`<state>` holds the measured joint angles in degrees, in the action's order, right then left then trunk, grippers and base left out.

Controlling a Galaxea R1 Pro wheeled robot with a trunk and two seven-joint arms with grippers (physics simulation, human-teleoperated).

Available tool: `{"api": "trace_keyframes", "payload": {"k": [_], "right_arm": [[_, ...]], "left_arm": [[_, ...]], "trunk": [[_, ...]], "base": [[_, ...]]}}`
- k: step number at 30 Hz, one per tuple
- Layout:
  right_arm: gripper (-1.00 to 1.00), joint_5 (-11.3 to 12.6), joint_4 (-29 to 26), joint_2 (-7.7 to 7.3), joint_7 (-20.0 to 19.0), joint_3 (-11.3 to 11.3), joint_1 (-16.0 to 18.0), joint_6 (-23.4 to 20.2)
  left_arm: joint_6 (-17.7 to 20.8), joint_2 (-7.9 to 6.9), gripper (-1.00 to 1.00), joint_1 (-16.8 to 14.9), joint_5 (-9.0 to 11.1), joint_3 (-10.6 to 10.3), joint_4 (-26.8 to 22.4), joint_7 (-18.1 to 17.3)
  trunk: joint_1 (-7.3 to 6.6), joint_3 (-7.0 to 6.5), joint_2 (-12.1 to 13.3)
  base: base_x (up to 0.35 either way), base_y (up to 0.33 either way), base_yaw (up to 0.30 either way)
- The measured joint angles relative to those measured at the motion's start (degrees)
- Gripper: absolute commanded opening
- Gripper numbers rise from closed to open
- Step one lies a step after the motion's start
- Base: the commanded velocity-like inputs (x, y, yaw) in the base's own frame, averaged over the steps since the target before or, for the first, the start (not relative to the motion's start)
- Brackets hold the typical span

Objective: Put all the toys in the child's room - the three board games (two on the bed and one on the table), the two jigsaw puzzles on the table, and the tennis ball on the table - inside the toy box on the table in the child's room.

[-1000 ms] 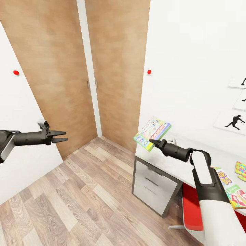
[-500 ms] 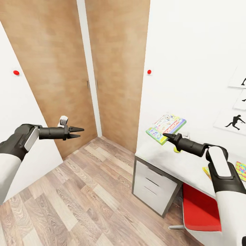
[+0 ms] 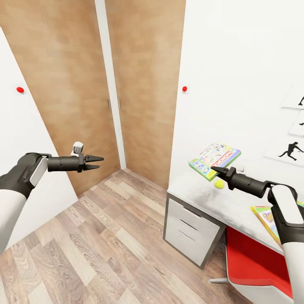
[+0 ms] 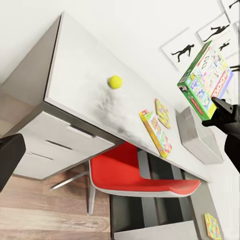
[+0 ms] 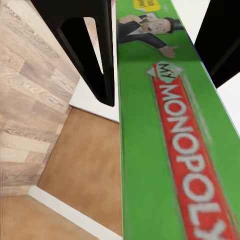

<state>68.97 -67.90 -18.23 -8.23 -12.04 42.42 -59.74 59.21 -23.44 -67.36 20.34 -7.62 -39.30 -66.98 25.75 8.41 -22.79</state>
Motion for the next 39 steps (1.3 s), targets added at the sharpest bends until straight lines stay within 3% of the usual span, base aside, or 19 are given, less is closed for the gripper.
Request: {"api": "trace_keyframes", "payload": {"k": [7,22,39], "right_arm": [[-1.00,0.05,-0.04,-0.14,0.02,-0.01,-0.04,-0.01],[-1.00,-0.22,-0.03,-0.08,0.00,-0.18,-0.07,0.01],[-1.00,-0.02,0.30,-0.07,-0.25,-0.27,-0.10,0.01]], "left_arm": [[-0.02,-0.03,1.00,-0.04,-0.01,-0.04,-0.15,-1.78],[-0.03,0.02,1.00,-0.08,-0.03,-0.01,-0.28,-2.10],[-0.03,-0.07,1.00,-0.08,-0.07,-0.07,-0.29,-2.12]], "trunk": [[0.00,0.00,0.00],[0.00,0.00,0.00],[-0.01,0.00,0.00]], "base": [[0.000,-0.061,-0.180],[0.000,-0.079,-0.270],[0.075,0.101,-0.129]]}}
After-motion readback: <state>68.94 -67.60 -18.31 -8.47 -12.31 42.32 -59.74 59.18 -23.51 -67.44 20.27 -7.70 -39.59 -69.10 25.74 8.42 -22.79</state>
